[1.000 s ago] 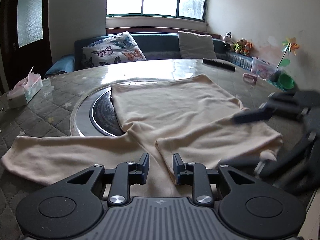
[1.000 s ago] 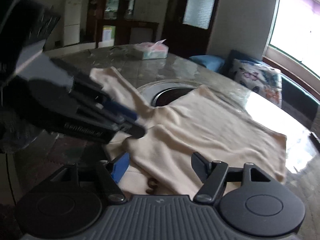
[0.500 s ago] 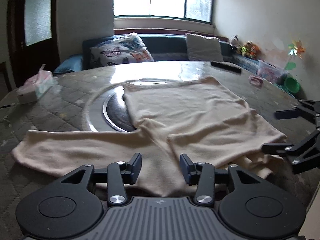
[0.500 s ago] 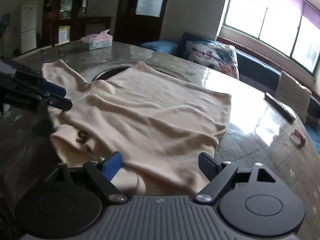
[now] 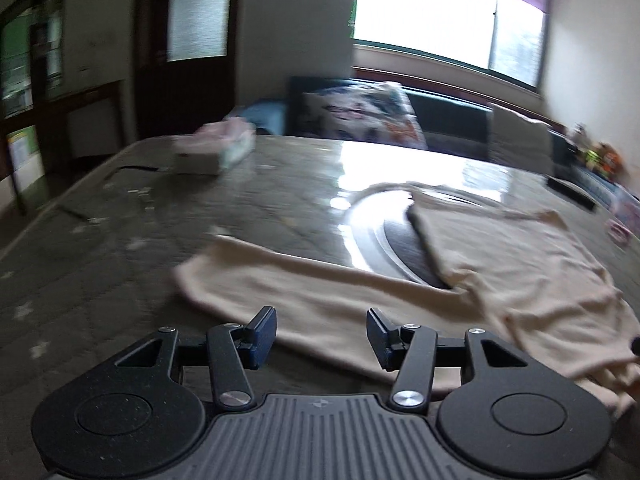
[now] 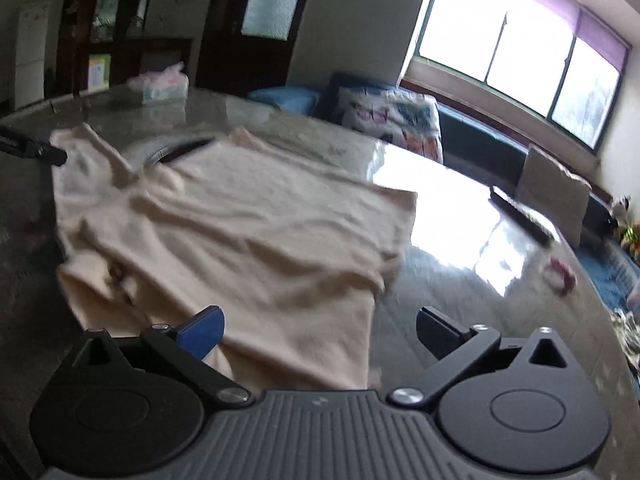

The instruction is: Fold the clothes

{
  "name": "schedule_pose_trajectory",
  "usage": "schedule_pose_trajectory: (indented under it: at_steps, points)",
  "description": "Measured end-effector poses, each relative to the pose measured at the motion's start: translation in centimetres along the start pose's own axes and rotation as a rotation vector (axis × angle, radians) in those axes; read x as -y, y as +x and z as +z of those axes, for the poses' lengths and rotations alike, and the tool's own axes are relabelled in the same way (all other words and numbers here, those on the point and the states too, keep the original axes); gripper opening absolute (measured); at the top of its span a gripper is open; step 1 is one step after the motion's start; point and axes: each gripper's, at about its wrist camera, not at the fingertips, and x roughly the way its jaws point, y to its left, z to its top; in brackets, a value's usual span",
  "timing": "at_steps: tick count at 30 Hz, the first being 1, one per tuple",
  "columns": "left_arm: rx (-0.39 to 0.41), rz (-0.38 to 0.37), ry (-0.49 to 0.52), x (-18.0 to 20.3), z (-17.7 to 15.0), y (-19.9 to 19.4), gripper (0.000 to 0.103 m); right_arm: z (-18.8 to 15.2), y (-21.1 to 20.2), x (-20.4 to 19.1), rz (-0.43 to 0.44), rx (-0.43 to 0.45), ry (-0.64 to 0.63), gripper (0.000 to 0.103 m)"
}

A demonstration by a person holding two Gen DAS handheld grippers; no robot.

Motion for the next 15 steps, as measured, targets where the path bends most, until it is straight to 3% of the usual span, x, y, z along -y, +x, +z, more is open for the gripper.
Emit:
schedule_pose_trajectory:
  at_steps: [7, 10, 15]
  points:
    - [0.014, 0.103, -0.099, -3.6, 0.9, 0.3, 0.053, 1.8, 1.6, -3.5, 0.068, 0.033, -0.09, 0.103]
    - [0.01, 0.117, -0.125, -4.7, 1.0, 0.6, 0.051, 1.5, 2.4, -4.8, 0.083, 0.007, -0.134, 0.103]
    - [0.002, 0.129, -0.154, -5.6, 1.4, 1.4, 0.051, 1.9, 2.0, -4.7, 0.074, 0.037, -0.127, 0.103]
